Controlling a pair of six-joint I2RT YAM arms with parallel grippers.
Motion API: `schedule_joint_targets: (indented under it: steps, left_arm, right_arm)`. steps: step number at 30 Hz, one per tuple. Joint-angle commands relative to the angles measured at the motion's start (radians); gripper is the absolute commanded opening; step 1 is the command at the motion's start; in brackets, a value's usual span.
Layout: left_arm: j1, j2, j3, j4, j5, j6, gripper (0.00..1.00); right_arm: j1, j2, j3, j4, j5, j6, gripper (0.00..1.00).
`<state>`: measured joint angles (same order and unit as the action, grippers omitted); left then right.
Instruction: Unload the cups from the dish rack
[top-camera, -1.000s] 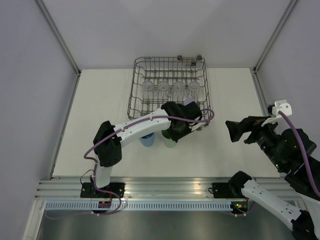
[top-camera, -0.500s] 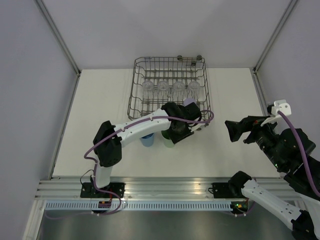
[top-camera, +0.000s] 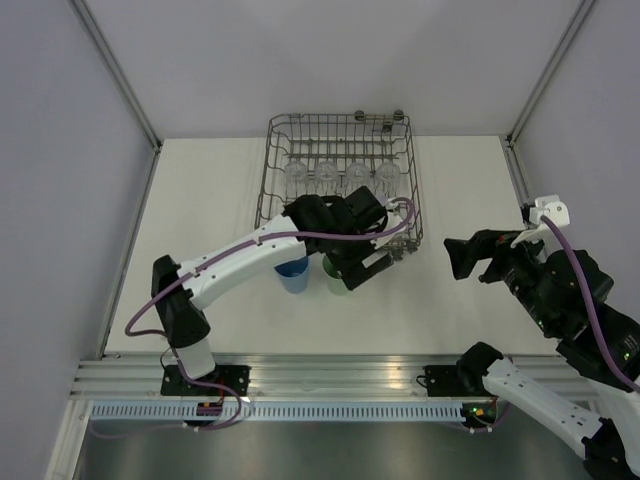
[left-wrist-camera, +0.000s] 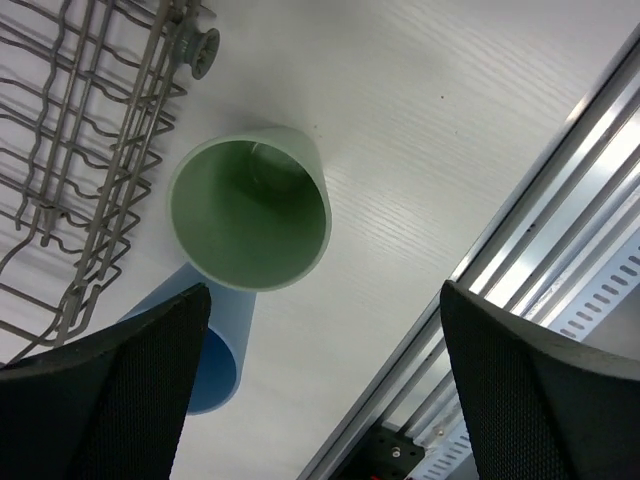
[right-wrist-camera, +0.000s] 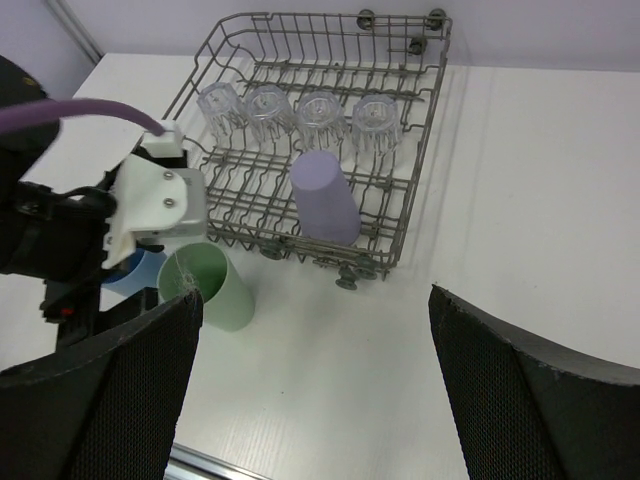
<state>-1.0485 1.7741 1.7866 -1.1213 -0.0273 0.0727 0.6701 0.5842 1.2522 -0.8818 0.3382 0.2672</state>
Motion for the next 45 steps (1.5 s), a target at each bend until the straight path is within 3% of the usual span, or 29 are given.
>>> schedule_joint_targets:
  steps: [1, 6, 9, 15, 20, 26, 32, 45]
  left_arm:
    - [0.019, -0.085, 0.039, 0.048, -0.011, -0.008, 1.00]
    - [0.111, -0.191, 0.039, 0.098, -0.193, -0.151, 1.00]
    - [0.206, -0.289, -0.018, 0.172, -0.218, -0.235, 1.00]
    - [0.275, -0.433, -0.141, 0.222, -0.465, -0.356, 1.00]
    - [0.301, -0.547, -0.242, 0.235, -0.585, -0.401, 1.00]
    - [0.303, -0.728, -0.400, 0.268, -0.568, -0.369, 1.00]
    - [0.303, -0.913, -0.593, 0.403, -0.522, -0.289, 1.00]
    - [0.305, -0.913, -0.668, 0.440, -0.476, -0.235, 1.00]
  right_arm:
    - [-0.001, 0.003, -0.008, 0.041, 0.071, 0.027, 0.98]
    - [0.000, 0.068, -0.019, 0.041, 0.120, 0.046, 0.98]
    - [0.000, 0.163, -0.023, 0.043, 0.099, 0.056, 0.98]
    - [0.000, 0.385, -0.045, 0.079, 0.047, 0.050, 0.98]
    - [0.000, 0.552, -0.037, 0.165, 0.025, 0.038, 0.98]
    - [-0.021, 0.758, 0.019, 0.224, -0.028, 0.006, 0.98]
    - [-0.089, 0.930, 0.098, 0.296, -0.100, -0.034, 0.96]
    - [-0.159, 1.190, 0.237, 0.296, -0.119, -0.045, 0.92]
